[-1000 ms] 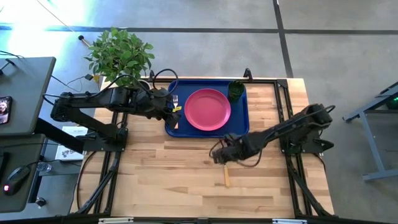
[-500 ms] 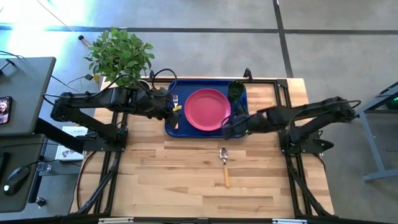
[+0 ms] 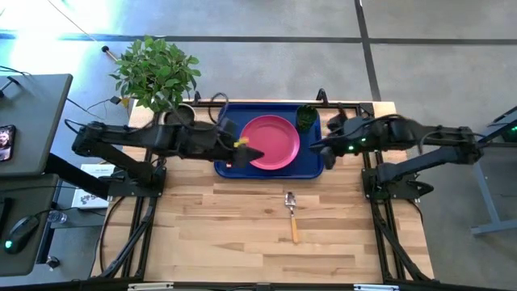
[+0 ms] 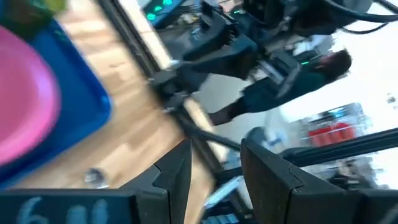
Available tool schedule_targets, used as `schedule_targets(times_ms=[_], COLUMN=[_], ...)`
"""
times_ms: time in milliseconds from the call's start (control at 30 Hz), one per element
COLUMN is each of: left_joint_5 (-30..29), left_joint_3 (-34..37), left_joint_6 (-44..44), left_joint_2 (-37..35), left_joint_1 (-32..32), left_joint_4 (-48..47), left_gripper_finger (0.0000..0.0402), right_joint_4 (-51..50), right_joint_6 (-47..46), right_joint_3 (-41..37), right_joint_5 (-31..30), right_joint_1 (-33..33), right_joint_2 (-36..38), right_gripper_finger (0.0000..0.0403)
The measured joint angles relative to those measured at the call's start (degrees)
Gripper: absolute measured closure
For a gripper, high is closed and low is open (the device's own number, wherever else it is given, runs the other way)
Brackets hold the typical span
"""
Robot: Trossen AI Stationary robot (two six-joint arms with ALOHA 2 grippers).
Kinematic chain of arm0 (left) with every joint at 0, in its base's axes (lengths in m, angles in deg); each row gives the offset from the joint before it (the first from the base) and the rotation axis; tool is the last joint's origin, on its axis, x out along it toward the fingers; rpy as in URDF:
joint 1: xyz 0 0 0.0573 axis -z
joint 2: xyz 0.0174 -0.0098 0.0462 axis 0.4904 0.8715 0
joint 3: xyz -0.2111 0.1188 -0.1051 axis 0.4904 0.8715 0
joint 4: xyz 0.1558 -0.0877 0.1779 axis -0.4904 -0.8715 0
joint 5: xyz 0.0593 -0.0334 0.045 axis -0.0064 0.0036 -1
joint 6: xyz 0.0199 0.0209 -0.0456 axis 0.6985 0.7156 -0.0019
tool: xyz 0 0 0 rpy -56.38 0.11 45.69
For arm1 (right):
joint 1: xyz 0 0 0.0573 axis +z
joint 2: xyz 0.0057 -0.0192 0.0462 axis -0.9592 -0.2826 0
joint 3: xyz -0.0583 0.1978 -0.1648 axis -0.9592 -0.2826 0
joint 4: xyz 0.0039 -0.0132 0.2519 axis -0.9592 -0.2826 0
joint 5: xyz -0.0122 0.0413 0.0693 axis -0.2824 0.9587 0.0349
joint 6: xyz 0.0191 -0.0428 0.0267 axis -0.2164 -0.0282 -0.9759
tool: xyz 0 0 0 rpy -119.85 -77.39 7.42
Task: Pick and place plate/cup/fork/spoon on tray
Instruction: Put the yellow spoon on the blue serving tray
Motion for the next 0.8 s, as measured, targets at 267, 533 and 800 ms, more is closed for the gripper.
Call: schedule_targets(times_ms=[267,533,800], left_joint_5=[0.47,3.43,0.57], left_joint_3=[-0.03,-0.04,-8.34], left_joint_6=[-4.45,-6.85,-3.44], left_joint_2=[5.95,9.85,10.72], left_joint_1=[2.82,4.16,5.44], left_joint_4=[13.72,27.69,19.67], left_gripper_finger=[0.0273,0.0273,0.0273], right_joint_4=[-6.34,-13.99,-14.45], right_joint_6=[6.69,7.8,9.49], right_joint_3=[0.0,0.0,0.0], right_joint_5=[1.84,1.83,0.94], right_joint_1=[-0.7,-0.7,-0.7], right_joint_2=[5.47,6.23,6.08], right_gripper_finger=[0.0316,0.0316,0.0316])
